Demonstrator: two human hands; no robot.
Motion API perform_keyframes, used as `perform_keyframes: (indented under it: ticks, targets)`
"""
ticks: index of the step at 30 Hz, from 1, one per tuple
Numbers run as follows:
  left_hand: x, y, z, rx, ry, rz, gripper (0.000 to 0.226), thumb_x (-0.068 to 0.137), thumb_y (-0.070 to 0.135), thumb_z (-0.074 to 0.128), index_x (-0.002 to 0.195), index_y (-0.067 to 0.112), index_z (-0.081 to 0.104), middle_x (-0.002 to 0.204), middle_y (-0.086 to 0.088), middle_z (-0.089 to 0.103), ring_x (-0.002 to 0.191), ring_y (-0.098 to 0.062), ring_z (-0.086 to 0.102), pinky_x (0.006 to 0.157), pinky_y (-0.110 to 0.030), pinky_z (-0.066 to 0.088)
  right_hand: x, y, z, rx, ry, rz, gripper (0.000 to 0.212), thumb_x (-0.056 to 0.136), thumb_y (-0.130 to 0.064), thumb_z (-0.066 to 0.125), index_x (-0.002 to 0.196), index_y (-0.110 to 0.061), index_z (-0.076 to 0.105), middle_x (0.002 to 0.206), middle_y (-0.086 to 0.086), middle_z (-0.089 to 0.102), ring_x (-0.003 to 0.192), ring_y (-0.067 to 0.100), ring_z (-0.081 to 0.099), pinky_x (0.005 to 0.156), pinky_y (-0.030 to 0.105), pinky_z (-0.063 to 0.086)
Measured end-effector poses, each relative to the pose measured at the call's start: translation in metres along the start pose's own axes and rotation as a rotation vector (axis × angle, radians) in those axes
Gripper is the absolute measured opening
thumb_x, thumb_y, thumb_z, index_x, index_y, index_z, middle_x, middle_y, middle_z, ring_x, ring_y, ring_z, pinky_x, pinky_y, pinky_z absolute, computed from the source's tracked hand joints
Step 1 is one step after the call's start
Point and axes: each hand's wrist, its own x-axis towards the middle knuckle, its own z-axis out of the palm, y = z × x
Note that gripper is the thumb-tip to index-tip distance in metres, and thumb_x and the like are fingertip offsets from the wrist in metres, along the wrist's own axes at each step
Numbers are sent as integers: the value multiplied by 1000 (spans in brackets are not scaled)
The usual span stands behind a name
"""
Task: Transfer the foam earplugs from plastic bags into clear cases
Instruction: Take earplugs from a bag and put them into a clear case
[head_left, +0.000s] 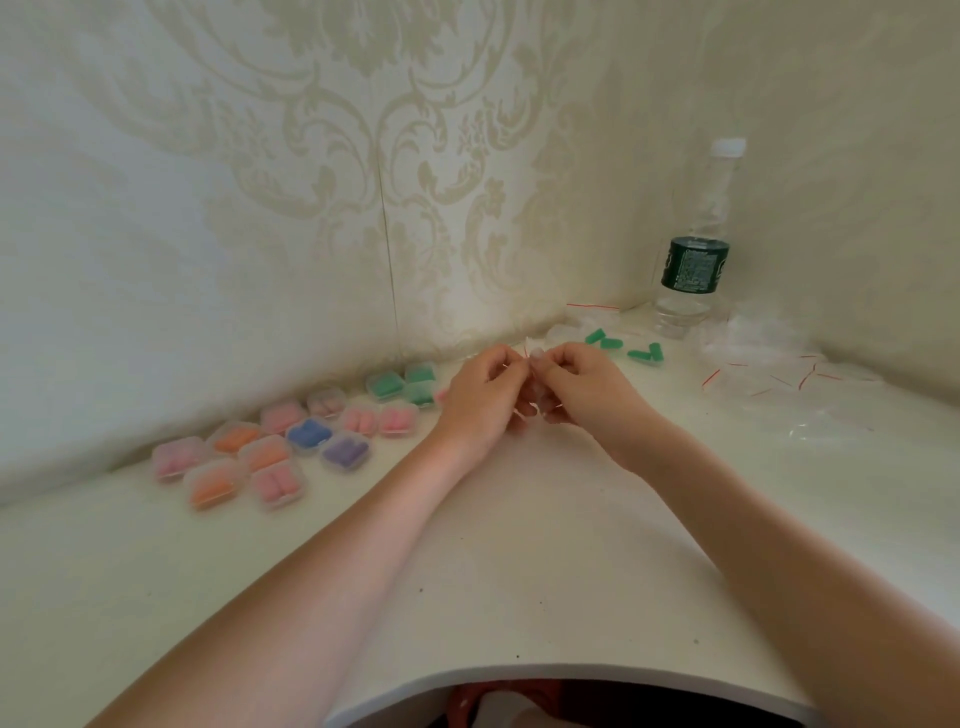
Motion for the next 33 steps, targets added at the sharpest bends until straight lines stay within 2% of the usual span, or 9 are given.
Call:
perform_keyframes:
  ticks: [4,7,9,14,22,25,28,30,33]
  targets:
    - [-2,4,4,-24,4,-19,25,98,14,40,75,8,47,58,-6,50,50,-17,50,44,-26,40,-3,2,9,-207,18,-93,33,102,-32,37,80,-11,49,64,0,53,58,15,48,59,30,42]
    - [-7,7,9,-3,28,31,29,101,13,36,72,10,42,57,-5,47,48,-15,46,42,-22,38,-3,1,13,-191,111,-173,33,101,-24,40,70,-13,43,61,-1,49,55,12,44,54,21,37]
    - [-9,8,11,184,97,102,32,100,14,36,68,14,39,57,0,46,50,-10,44,45,-16,32,-5,1,16,-264,164,-232,36,101,-20,39,66,-17,36,60,-3,45,54,9,40,49,15,32]
    - [-13,6,9,541,163,214,30,100,13,33,70,18,34,67,8,43,60,-8,40,53,-25,26,-6,-1,12,-624,170,-249,19,103,-20,31,85,-12,33,74,0,43,71,23,40,61,31,22]
    - [-11,1,5,665,231,220,23,103,24,29,85,13,39,67,8,41,58,-9,39,56,-29,19,-8,2,2,-519,-18,-405,14,91,-6,48,91,-13,35,82,8,58,68,28,56,63,40,45]
    - [-12,1,6,685,212,234,19,102,23,31,89,13,41,78,1,49,69,-18,44,58,-30,24,-4,4,0,-679,79,-473,21,79,5,43,82,-16,47,87,7,54,77,32,53,66,42,46]
    - [-13,3,7,734,206,258,17,102,22,32,89,14,37,76,3,44,69,-18,41,57,-29,19,-1,3,-4,-798,148,-399,30,82,2,42,93,-14,66,100,8,59,91,29,56,67,35,41]
    - [-13,4,8,743,212,337,18,102,24,33,87,14,35,72,4,43,68,-22,43,57,-30,17,-1,2,-3,-944,121,-343,28,90,-3,41,102,-12,65,102,8,60,95,29,57,67,30,35]
    - [-14,3,11,719,188,461,19,102,27,33,86,15,35,75,-6,53,70,-29,51,59,-34,23,1,0,0,-950,68,-249,31,93,-1,39,115,-10,60,112,11,60,105,30,57,78,32,42]
